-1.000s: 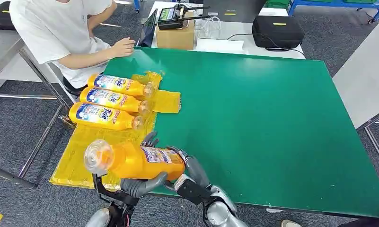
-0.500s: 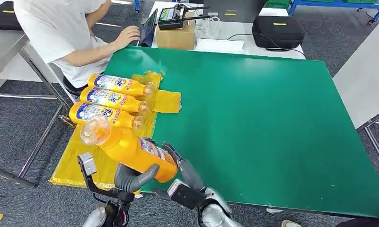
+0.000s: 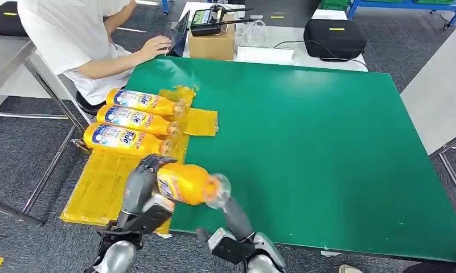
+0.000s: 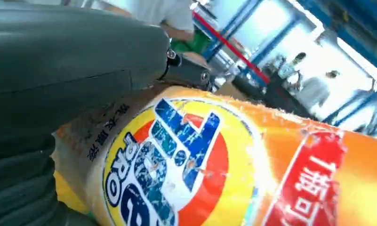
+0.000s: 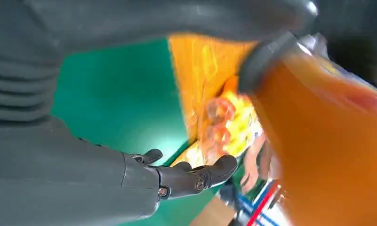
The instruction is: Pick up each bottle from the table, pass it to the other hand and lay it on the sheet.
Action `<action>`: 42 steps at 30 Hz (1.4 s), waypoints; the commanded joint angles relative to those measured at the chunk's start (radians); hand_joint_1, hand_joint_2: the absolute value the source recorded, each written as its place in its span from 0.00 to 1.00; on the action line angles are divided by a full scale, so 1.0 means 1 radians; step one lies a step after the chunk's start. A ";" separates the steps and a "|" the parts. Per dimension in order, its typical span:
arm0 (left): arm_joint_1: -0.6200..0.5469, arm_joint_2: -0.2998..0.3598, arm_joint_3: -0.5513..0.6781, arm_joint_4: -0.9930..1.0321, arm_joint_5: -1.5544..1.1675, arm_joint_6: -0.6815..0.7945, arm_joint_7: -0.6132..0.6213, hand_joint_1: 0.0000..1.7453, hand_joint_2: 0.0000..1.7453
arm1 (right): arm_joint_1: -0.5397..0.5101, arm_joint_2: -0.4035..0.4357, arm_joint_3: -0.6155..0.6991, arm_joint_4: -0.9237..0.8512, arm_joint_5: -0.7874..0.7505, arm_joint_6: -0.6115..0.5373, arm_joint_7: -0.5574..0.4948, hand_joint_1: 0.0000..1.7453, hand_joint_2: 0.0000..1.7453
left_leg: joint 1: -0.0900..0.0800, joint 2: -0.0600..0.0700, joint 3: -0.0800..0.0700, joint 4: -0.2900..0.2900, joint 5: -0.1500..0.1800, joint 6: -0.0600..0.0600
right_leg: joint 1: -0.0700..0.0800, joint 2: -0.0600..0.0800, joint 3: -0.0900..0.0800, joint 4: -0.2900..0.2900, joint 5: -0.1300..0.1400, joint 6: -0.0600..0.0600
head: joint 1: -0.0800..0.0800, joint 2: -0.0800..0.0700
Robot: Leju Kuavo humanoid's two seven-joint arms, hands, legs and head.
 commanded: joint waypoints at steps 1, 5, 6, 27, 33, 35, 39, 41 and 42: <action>-0.076 0.040 0.038 0.165 -0.087 -0.059 0.099 1.00 1.00 | 0.020 -0.021 -0.091 -0.030 0.021 0.021 -0.005 0.00 0.00 | 0.000 -0.001 0.001 -0.002 0.000 0.002 | 0.001 -0.001 0.001 -0.002 0.000 -0.003 | 0.000 0.000; -0.085 0.052 0.052 0.194 -0.156 -0.077 0.155 1.00 1.00 | 0.032 -0.015 -0.096 -0.028 0.027 0.023 -0.009 0.00 0.00 | 0.001 -0.002 0.003 -0.003 0.001 0.002 | 0.002 -0.001 0.003 -0.003 0.000 -0.005 | 0.000 0.000; -0.085 0.052 0.052 0.194 -0.156 -0.077 0.155 1.00 1.00 | 0.032 -0.015 -0.096 -0.028 0.027 0.023 -0.009 0.00 0.00 | 0.000 -0.002 0.002 -0.002 0.001 0.002 | 0.001 -0.001 0.002 -0.002 0.000 -0.004 | 0.000 0.000; 0.018 0.026 0.262 0.104 -0.315 0.055 0.316 1.00 1.00 | 0.205 -0.002 -0.140 -0.145 -0.155 -0.109 -0.003 0.00 0.00 | 0.001 -0.001 0.000 -0.001 0.000 0.002 | 0.001 -0.001 0.000 -0.001 0.000 -0.004 | 0.000 0.000; -0.084 0.062 0.162 0.249 -0.418 -0.130 0.327 0.89 1.00 | 0.198 0.000 -0.170 -0.162 -0.195 -0.110 0.010 0.00 0.00 | 0.001 -0.003 0.001 -0.002 0.001 0.002 | 0.001 -0.003 0.002 -0.002 0.000 -0.004 | 0.000 0.000; -0.120 0.059 0.145 0.303 -0.443 -0.148 0.338 0.94 1.00 | 0.193 0.001 -0.171 -0.163 -0.196 -0.100 0.008 0.00 0.00 | 0.001 -0.004 0.001 -0.002 0.001 0.002 | 0.001 -0.004 0.002 -0.002 0.000 -0.003 | 0.000 0.000; -0.242 0.060 0.045 0.449 -0.496 -0.215 0.351 0.95 1.00 | 0.178 0.008 -0.172 -0.156 -0.186 -0.082 0.003 0.00 0.00 | 0.000 -0.006 0.001 -0.002 0.002 0.002 | 0.001 -0.005 0.003 -0.002 0.000 -0.004 | 0.000 0.000; -0.267 0.051 0.041 0.480 -0.497 -0.219 0.357 0.92 1.00 | 0.173 0.011 -0.173 -0.151 -0.184 -0.080 0.002 0.00 0.00 | 0.000 -0.007 0.002 -0.003 0.003 0.002 | 0.001 -0.006 0.004 -0.002 0.000 -0.005 | 0.000 0.000; -0.301 0.047 0.029 0.526 -0.500 -0.240 0.358 0.91 1.00 | 0.169 0.010 -0.170 -0.150 -0.180 -0.075 -0.002 0.00 0.00 | 0.001 -0.007 0.002 -0.004 0.003 0.003 | 0.002 -0.006 0.004 -0.004 0.001 -0.006 | 0.000 0.000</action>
